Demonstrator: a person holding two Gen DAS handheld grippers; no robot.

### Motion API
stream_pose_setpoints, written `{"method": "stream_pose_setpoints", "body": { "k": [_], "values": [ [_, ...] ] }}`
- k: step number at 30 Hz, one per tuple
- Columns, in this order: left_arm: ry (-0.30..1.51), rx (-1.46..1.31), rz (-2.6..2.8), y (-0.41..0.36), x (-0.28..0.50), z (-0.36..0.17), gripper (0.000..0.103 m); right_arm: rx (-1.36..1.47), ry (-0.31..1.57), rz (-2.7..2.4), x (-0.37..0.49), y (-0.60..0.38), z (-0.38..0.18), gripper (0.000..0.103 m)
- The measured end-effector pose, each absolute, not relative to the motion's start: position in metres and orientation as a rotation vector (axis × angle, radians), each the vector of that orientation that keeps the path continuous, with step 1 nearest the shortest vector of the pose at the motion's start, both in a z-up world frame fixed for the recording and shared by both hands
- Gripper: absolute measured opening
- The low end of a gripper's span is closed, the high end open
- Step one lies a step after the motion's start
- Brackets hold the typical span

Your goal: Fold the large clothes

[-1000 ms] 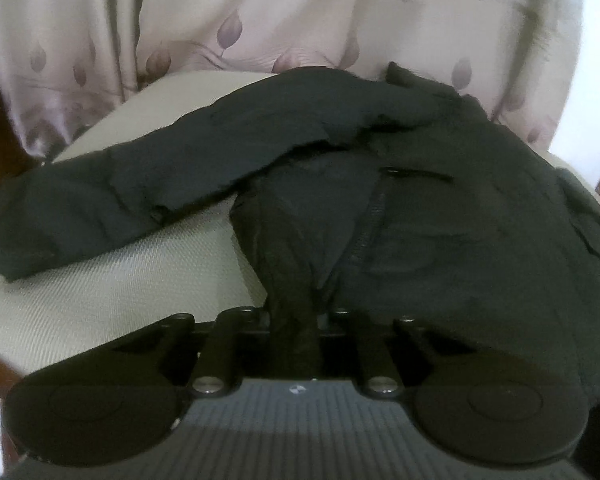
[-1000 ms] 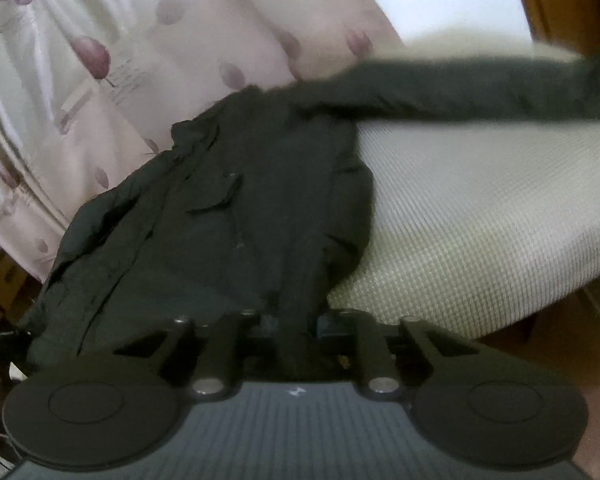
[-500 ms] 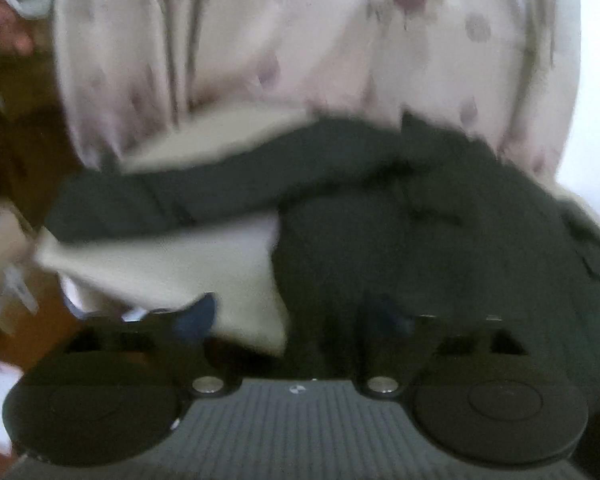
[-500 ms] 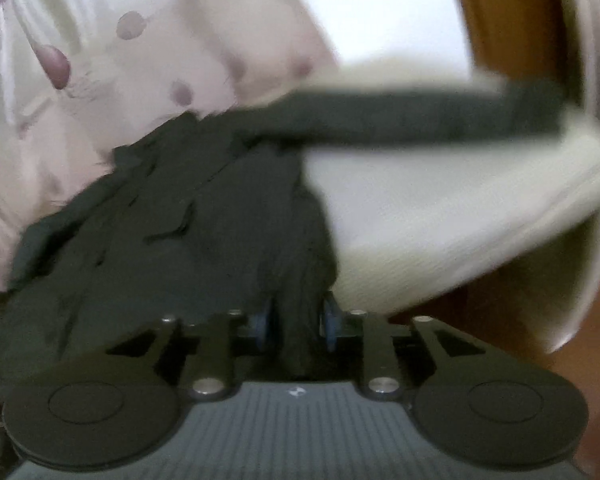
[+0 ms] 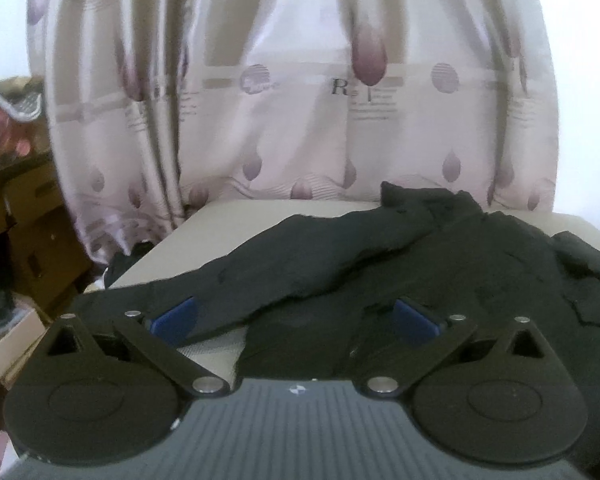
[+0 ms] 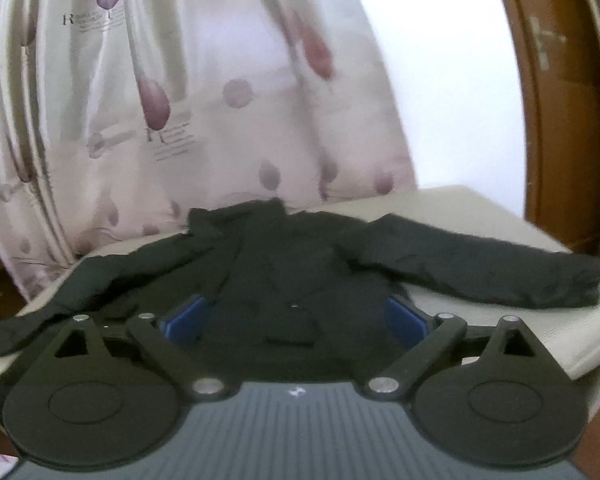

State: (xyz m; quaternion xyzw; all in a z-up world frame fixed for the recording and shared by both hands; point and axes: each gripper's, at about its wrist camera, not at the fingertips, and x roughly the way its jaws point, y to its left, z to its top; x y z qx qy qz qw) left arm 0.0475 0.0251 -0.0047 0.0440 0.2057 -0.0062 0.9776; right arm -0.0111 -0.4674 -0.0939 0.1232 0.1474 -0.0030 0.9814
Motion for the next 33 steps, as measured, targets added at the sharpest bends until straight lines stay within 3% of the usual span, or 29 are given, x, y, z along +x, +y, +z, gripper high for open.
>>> {"method": "stream_pose_setpoints", "body": {
  "k": [8, 18, 33],
  "values": [
    [0.448, 0.088, -0.024, 0.003, 0.068, -0.005, 0.103, 0.351, 0.294, 0.069, 0.007, -0.487, -0.093, 0.097],
    [0.521, 0.145, -0.015, -0.022, 0.107, -0.024, 0.103, 0.67, 0.356, -0.145, 0.029, -0.594, -0.145, 0.097],
    [0.559, 0.098, -0.054, -0.041, 0.167, -0.062, 0.103, 0.881, 0.351, -0.371, 0.046, -0.68, -0.191, 0.097]
  ]
}}
